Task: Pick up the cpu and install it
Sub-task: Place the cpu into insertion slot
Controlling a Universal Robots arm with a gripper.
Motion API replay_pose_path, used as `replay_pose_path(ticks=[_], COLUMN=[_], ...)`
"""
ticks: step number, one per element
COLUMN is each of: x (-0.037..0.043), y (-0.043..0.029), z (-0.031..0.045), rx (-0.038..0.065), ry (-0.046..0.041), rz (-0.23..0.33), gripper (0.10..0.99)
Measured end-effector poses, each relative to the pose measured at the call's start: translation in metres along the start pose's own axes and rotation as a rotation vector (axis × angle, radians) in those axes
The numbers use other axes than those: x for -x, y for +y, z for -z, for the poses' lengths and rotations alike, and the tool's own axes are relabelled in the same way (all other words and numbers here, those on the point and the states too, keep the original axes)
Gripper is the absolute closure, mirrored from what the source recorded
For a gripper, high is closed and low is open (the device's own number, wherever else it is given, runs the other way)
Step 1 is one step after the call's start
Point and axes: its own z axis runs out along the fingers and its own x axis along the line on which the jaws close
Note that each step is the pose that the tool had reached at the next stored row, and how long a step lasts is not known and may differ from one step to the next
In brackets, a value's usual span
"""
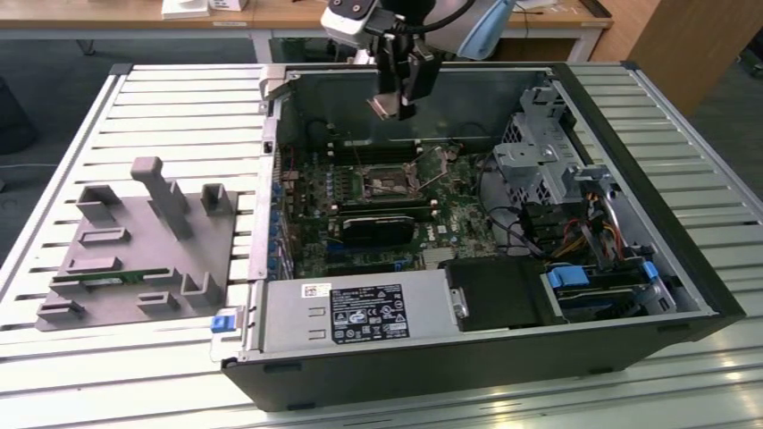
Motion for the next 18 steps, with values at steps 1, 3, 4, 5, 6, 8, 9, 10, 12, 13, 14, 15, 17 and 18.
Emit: replay_pose_path(ticks=[1,3,4,5,6,8,9,10,12,13,14,15,17,18], x=[0.0,0.0,0.0,0.0,-0.0001,-0.0001,-0.0001,-0.0001,-0.0001,-0.0001,-0.0002,-0.0002,-0.0002,-0.0002], y=[-0.0001,-0.0001,-0.0002,-0.0002,-0.0002,-0.0003,-0.0003,-0.0004,-0.0004,-0.0004,-0.0005,-0.0005,-0.0005,-0.0006], z=[-0.0002,-0.0008,-0.0011,-0.0015,-0.0018,-0.0025,-0.0028,-0.0031,-0.0037,-0.004,-0.0043,-0.0045,-0.0053,-0.0057], rx=[0.0,-0.001,-0.001,-0.001,-0.001,-0.002,-0.002,-0.002,-0.003,-0.003,-0.003,-0.003,-0.004,-0.004], ry=[-0.001,-0.0029,-0.0039,-0.005,-0.006,-0.008,-0.009,-0.01,-0.0119,-0.0127,-0.0134,-0.0141,-0.0152,-0.016], rz=[-0.015,-0.046,-0.061,-0.079,-0.095,-0.127,-0.143,-0.157,-0.188,-0.201,-0.212,-0.22,-0.238,-0.25], gripper=[0.545,0.545,0.545,0.545,0.545,0.545,0.545,0.545,0.545,0.545,0.545,0.545,0.545,0.545])
